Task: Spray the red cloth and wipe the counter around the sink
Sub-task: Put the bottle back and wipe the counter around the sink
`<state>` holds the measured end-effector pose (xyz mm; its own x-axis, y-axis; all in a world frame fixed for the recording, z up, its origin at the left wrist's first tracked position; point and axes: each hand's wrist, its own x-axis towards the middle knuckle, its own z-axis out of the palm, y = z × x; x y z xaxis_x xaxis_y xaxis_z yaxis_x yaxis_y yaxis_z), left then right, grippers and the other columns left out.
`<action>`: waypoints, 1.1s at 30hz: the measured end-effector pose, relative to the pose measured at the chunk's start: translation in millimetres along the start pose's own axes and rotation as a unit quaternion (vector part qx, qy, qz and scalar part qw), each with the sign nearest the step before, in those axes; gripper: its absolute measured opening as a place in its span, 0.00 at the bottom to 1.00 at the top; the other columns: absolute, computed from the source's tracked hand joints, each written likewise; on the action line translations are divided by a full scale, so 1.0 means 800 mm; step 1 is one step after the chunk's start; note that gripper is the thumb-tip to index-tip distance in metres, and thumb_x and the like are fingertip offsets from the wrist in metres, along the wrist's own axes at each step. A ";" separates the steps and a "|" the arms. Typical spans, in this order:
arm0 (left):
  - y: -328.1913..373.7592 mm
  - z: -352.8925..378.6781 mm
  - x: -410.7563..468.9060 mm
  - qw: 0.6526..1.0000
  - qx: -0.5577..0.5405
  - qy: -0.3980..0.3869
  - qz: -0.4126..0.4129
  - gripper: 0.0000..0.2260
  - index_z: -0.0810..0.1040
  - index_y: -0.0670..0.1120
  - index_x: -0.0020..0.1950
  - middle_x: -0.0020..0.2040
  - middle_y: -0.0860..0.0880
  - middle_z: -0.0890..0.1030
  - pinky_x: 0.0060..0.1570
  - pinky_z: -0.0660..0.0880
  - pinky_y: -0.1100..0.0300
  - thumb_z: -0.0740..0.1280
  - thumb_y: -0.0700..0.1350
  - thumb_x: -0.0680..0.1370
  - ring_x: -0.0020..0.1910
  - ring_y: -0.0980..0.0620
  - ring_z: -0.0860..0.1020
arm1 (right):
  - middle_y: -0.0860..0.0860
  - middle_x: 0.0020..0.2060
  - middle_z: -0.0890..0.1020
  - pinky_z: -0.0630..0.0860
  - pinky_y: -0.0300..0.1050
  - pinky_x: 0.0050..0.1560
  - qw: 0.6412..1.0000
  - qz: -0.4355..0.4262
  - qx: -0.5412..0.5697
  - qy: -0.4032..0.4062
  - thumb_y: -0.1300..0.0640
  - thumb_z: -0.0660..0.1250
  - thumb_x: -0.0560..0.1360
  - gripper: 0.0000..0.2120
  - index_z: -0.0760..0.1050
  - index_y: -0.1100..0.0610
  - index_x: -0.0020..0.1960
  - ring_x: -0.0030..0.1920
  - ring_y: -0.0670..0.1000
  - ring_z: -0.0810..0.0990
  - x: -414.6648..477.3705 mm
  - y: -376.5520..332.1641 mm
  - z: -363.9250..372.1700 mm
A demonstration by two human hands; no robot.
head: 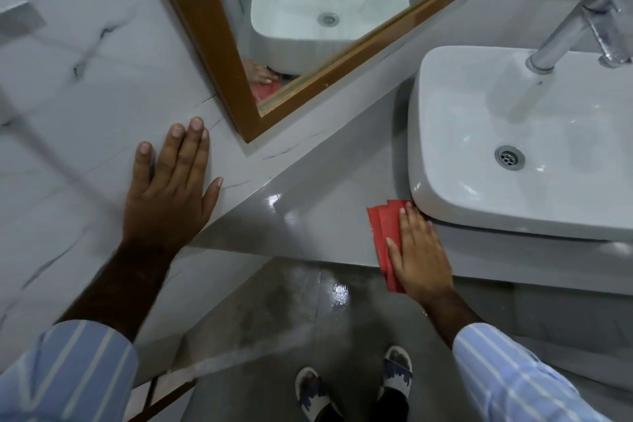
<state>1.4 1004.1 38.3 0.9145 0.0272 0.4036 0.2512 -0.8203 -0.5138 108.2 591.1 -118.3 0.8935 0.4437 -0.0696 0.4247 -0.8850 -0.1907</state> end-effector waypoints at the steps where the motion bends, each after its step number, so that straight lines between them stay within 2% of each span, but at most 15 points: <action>1: 0.002 0.000 0.000 1.000 -0.008 -0.002 -0.002 0.34 0.47 0.40 0.85 0.86 0.42 0.49 0.81 0.33 0.45 0.54 0.57 0.86 0.84 0.45 0.42 | 0.60 0.83 0.58 0.55 0.58 0.83 1.000 0.022 0.004 0.002 0.44 0.49 0.84 0.33 0.55 0.63 0.83 0.83 0.58 0.58 0.004 -0.009 0.002; 3: 0.006 0.001 0.001 1.000 -0.023 -0.006 -0.010 0.34 0.46 0.40 0.85 0.86 0.42 0.48 0.81 0.33 0.44 0.54 0.56 0.86 0.84 0.45 0.42 | 0.60 0.83 0.57 0.53 0.58 0.83 0.999 0.025 0.023 0.002 0.44 0.49 0.85 0.33 0.54 0.63 0.83 0.83 0.58 0.56 0.016 -0.041 0.009; 7: 0.015 0.000 0.000 0.999 -0.029 -0.019 -0.023 0.35 0.45 0.40 0.85 0.85 0.42 0.46 0.80 0.31 0.44 0.53 0.57 0.86 0.84 0.45 0.40 | 0.60 0.83 0.60 0.51 0.57 0.82 0.993 -0.100 0.054 -0.014 0.46 0.54 0.84 0.33 0.57 0.63 0.82 0.83 0.58 0.55 0.054 -0.129 0.027; 11: 0.015 -0.003 0.000 0.999 -0.026 -0.039 -0.020 0.35 0.43 0.40 0.85 0.85 0.42 0.44 0.79 0.28 0.44 0.52 0.58 0.86 0.84 0.43 0.40 | 0.57 0.84 0.55 0.51 0.58 0.83 0.968 -0.219 0.096 -0.079 0.44 0.53 0.85 0.34 0.53 0.61 0.84 0.84 0.56 0.50 0.075 -0.209 0.032; 14: 0.015 -0.006 0.001 0.997 -0.044 -0.051 -0.024 0.35 0.43 0.41 0.85 0.85 0.43 0.43 0.78 0.28 0.45 0.52 0.57 0.86 0.84 0.44 0.40 | 0.55 0.84 0.56 0.51 0.56 0.83 0.963 -0.252 0.069 -0.067 0.41 0.53 0.84 0.34 0.54 0.59 0.84 0.84 0.54 0.51 0.076 -0.187 0.029; 18: 0.018 -0.024 0.001 0.993 -0.083 -0.073 -0.045 0.35 0.44 0.40 0.85 0.85 0.42 0.44 0.79 0.30 0.44 0.52 0.57 0.85 0.84 0.42 0.41 | 0.53 0.85 0.52 0.53 0.57 0.83 0.979 -0.196 0.023 -0.052 0.39 0.48 0.85 0.34 0.50 0.57 0.85 0.85 0.52 0.47 0.066 -0.101 0.022; 21: 0.052 -0.039 -0.005 0.979 -0.150 -0.102 -0.088 0.35 0.53 0.36 0.84 0.84 0.36 0.52 0.82 0.47 0.40 0.57 0.54 0.83 0.83 0.35 0.51 | 0.53 0.85 0.50 0.53 0.59 0.82 0.976 -0.203 0.012 -0.078 0.36 0.48 0.85 0.36 0.47 0.57 0.85 0.85 0.53 0.46 0.067 -0.072 0.001; 23: 0.094 -0.038 -0.017 0.959 -0.240 -0.142 -0.059 0.31 0.64 0.34 0.80 0.80 0.33 0.64 0.78 0.63 0.38 0.65 0.50 0.82 0.79 0.31 0.62 | 0.55 0.85 0.54 0.54 0.59 0.83 0.981 -0.183 0.013 -0.068 0.34 0.52 0.83 0.39 0.50 0.58 0.85 0.84 0.55 0.50 0.062 -0.074 -0.017; 24: 0.118 -0.033 -0.021 0.941 -0.291 -0.168 -0.041 0.28 0.68 0.35 0.77 0.78 0.33 0.69 0.75 0.68 0.38 0.67 0.48 0.81 0.77 0.31 0.67 | 0.57 0.82 0.62 0.58 0.57 0.81 0.987 -0.150 0.041 -0.044 0.33 0.56 0.82 0.38 0.58 0.58 0.82 0.83 0.56 0.58 0.051 -0.075 -0.028; 25: 0.142 -0.030 -0.020 0.919 -0.339 -0.199 -0.040 0.26 0.71 0.36 0.76 0.76 0.35 0.72 0.74 0.70 0.40 0.67 0.49 0.81 0.76 0.33 0.70 | 0.57 0.74 0.74 0.68 0.53 0.76 0.991 -0.099 0.093 0.002 0.34 0.60 0.81 0.33 0.70 0.58 0.75 0.75 0.57 0.70 0.034 -0.074 -0.040; 26: 0.162 -0.027 -0.014 0.894 -0.379 -0.230 -0.058 0.25 0.73 0.37 0.75 0.75 0.37 0.74 0.73 0.71 0.42 0.67 0.50 0.82 0.75 0.36 0.71 | 0.54 0.58 0.82 0.76 0.48 0.62 0.985 -0.036 0.158 0.061 0.36 0.64 0.80 0.23 0.78 0.55 0.60 0.60 0.54 0.79 0.012 -0.072 -0.052; 27: 0.183 -0.023 -0.006 0.868 -0.415 -0.260 -0.083 0.25 0.73 0.38 0.75 0.75 0.38 0.75 0.73 0.71 0.44 0.67 0.51 0.82 0.75 0.38 0.72 | 0.49 0.41 0.81 0.74 0.45 0.46 0.969 0.043 0.225 0.092 0.37 0.66 0.80 0.19 0.77 0.53 0.44 0.43 0.49 0.78 -0.016 -0.061 -0.056; 29: 0.216 -0.011 0.016 0.829 -0.458 -0.301 -0.112 0.25 0.74 0.37 0.73 0.71 0.38 0.77 0.71 0.72 0.45 0.69 0.52 0.81 0.71 0.37 0.74 | 0.46 0.26 0.68 0.66 0.48 0.34 0.910 0.208 0.348 0.086 0.36 0.68 0.78 0.26 0.65 0.53 0.32 0.29 0.45 0.66 -0.067 -0.040 -0.053; 31: 0.240 0.000 0.035 0.819 -0.460 -0.327 -0.109 0.24 0.75 0.37 0.67 0.65 0.37 0.79 0.66 0.73 0.45 0.70 0.53 0.79 0.65 0.36 0.76 | 0.46 0.25 0.69 0.70 0.46 0.33 0.801 0.330 0.498 0.035 0.37 0.72 0.73 0.25 0.67 0.53 0.31 0.28 0.46 0.68 -0.100 -0.031 -0.047; 33: 0.257 0.005 0.051 0.818 -0.442 -0.349 -0.114 0.23 0.75 0.38 0.65 0.63 0.37 0.79 0.64 0.73 0.45 0.70 0.54 0.79 0.63 0.36 0.76 | 0.49 0.33 0.83 0.78 0.46 0.42 0.660 0.385 0.642 -0.062 0.42 0.75 0.72 0.16 0.80 0.55 0.41 0.36 0.49 0.81 -0.104 -0.032 -0.035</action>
<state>92.0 838.7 -54.1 0.9117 0.3045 -0.2758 0.3955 -0.8325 0.3881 26.9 573.2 -79.8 0.7196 0.0097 -0.6944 -0.6935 -0.0407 -0.7193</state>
